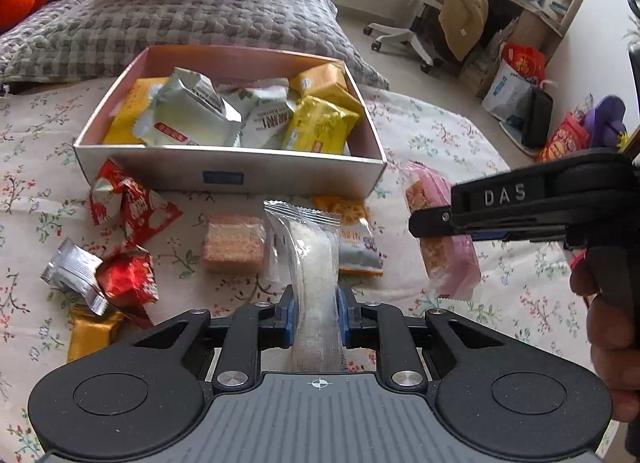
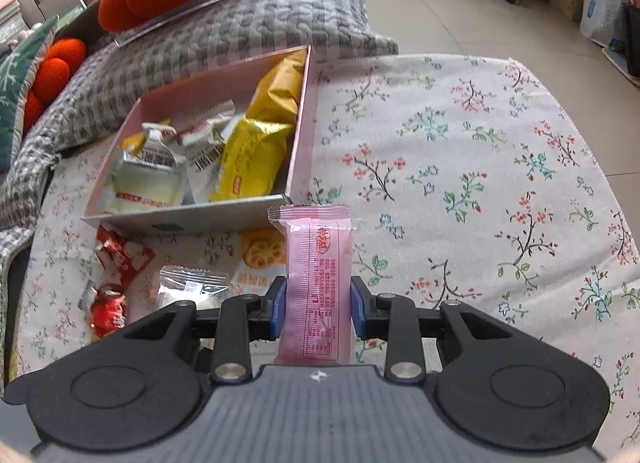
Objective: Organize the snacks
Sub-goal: 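Carry both packs into the pink box and open both grippers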
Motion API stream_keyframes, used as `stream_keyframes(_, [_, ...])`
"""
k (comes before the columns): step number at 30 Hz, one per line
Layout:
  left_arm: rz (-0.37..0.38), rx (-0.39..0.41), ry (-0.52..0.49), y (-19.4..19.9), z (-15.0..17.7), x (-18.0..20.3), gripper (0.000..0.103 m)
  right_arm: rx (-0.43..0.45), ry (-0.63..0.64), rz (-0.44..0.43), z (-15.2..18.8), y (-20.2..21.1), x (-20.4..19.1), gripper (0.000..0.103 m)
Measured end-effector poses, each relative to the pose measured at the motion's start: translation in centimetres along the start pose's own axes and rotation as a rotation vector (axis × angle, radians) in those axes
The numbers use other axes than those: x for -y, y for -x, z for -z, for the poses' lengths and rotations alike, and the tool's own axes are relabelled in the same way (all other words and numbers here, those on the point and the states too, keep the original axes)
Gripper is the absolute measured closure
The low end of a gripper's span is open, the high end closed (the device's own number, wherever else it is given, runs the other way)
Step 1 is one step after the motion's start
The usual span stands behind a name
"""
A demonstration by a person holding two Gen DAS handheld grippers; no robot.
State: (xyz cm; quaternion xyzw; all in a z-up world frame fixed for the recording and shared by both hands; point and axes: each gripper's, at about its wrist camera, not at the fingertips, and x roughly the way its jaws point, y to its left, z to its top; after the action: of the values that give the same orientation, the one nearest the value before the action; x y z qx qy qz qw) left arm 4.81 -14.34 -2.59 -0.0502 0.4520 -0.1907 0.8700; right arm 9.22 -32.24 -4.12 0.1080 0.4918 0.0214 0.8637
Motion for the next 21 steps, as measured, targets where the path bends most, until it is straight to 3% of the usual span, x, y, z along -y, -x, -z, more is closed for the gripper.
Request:
stream_keyframes(8, [0.000,0.035,0.050,0.9,-1.8,-2.1,0.085,0.025,-0.026,-0.007,-0.1,0.2,0.0,0.074])
stream_keyframes(17, [-0.004,0.087,0.128,2.1,-4.6,-5.4,0.085,0.067,-0.061,-0.117,-0.8,0.5,-1.0,0.074])
stream_keyframes(21, [-0.026,0.122,0.136,2.9,-6.3,-6.9,0.085,0.078,-0.049,-0.124,-1.1,0.2,-1.8,0.074])
